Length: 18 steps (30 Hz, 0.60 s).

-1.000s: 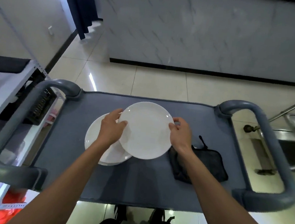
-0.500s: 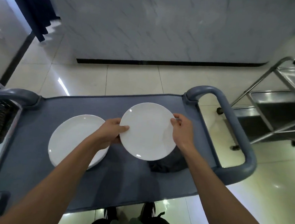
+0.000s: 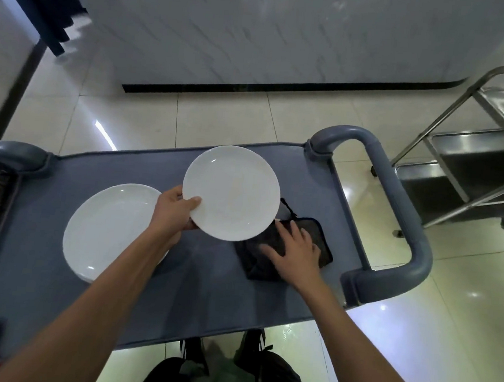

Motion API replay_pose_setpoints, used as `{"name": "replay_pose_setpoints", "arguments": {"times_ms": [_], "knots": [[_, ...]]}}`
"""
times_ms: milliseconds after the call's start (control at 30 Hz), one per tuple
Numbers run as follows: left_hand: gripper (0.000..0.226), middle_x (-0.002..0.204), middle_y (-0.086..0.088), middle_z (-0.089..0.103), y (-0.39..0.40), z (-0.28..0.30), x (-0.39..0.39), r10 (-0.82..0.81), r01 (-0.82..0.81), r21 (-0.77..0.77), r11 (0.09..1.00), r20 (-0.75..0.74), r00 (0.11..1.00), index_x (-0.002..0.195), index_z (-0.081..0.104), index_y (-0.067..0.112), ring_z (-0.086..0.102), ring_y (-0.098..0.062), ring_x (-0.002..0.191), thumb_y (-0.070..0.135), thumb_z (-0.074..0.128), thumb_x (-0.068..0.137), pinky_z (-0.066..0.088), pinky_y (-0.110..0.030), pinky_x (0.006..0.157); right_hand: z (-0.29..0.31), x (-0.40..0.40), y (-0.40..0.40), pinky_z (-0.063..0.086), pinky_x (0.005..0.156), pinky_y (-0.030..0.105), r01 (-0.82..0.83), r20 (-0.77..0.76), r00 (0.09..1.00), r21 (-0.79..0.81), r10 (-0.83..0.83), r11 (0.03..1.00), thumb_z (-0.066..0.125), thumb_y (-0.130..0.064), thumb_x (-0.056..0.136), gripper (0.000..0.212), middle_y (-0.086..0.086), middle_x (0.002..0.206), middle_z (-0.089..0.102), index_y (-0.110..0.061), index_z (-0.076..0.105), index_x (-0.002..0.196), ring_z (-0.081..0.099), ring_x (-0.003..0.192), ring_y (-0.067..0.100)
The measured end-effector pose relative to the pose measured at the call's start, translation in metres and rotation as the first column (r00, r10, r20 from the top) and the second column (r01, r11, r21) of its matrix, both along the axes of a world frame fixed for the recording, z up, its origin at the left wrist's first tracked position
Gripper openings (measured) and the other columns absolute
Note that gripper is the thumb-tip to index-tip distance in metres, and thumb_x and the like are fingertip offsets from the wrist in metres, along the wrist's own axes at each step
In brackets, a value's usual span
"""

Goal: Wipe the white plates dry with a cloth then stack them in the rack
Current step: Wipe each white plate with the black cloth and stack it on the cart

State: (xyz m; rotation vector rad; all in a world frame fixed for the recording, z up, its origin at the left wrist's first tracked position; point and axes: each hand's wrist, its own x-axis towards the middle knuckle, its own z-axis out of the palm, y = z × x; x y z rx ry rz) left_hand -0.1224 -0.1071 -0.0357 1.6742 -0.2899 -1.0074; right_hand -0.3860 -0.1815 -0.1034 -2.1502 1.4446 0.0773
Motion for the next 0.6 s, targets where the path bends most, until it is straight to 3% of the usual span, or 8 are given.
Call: {"name": "replay_pose_setpoints", "arguments": {"times_ms": [67, 167, 300, 600], "knots": [[0.026, 0.111, -0.009, 0.07, -0.001, -0.002, 0.0, 0.006, -0.006, 0.005, 1.0, -0.004, 1.0, 0.12, 0.064, 0.009, 0.069, -0.028, 0.096, 0.002, 0.06, 0.095, 0.061, -0.036, 0.06, -0.01, 0.006, 0.008, 0.007, 0.116, 0.067, -0.063, -0.067, 0.995, 0.064, 0.067, 0.996, 0.044, -0.085, 0.079, 0.09, -0.002, 0.168, -0.008, -0.052, 0.006, 0.154, -0.006, 0.153, 0.035], [0.025, 0.113, -0.009, 0.07, -0.001, -0.003, -0.001, 0.015, -0.015, 0.009, 1.0, 0.002, 1.0, 0.118, 0.064, 0.011, 0.069, -0.029, 0.098, 0.002, 0.06, 0.095, 0.061, -0.037, 0.061, -0.019, 0.017, 0.013, 0.002, 0.112, 0.074, -0.115, -0.163, 0.979, 0.068, 0.125, 0.991, 0.052, -0.08, 0.079, 0.096, 0.001, 0.166, -0.017, -0.051, 0.0, 0.154, -0.017, 0.149, 0.044], [0.025, 0.114, -0.009, 0.068, 0.001, -0.002, 0.0, 0.023, -0.023, 0.017, 1.0, 0.01, 1.0, 0.116, 0.064, 0.013, 0.069, -0.03, 0.098, 0.002, 0.059, 0.095, 0.061, -0.037, 0.059, -0.023, 0.022, 0.017, 0.014, 0.11, 0.076, -0.136, -0.243, 0.962, -0.037, 0.123, 0.99, 0.056, -0.064, 0.088, 0.081, 0.007, 0.166, 0.003, -0.044, 0.014, 0.155, -0.006, 0.148, 0.048], [0.025, 0.105, -0.005, 0.073, 0.006, 0.003, -0.006, 0.027, -0.027, -0.002, 1.0, -0.022, 0.999, 0.106, 0.067, 0.019, 0.071, -0.026, 0.091, -0.002, 0.057, 0.095, 0.061, -0.037, 0.058, -0.019, 0.017, 0.013, 0.036, 0.102, 0.06, -0.167, -0.308, 0.943, -0.124, 0.122, 0.978, 0.061, -0.044, 0.094, 0.064, 0.006, 0.158, 0.027, -0.029, 0.032, 0.15, 0.014, 0.146, 0.046]]}}
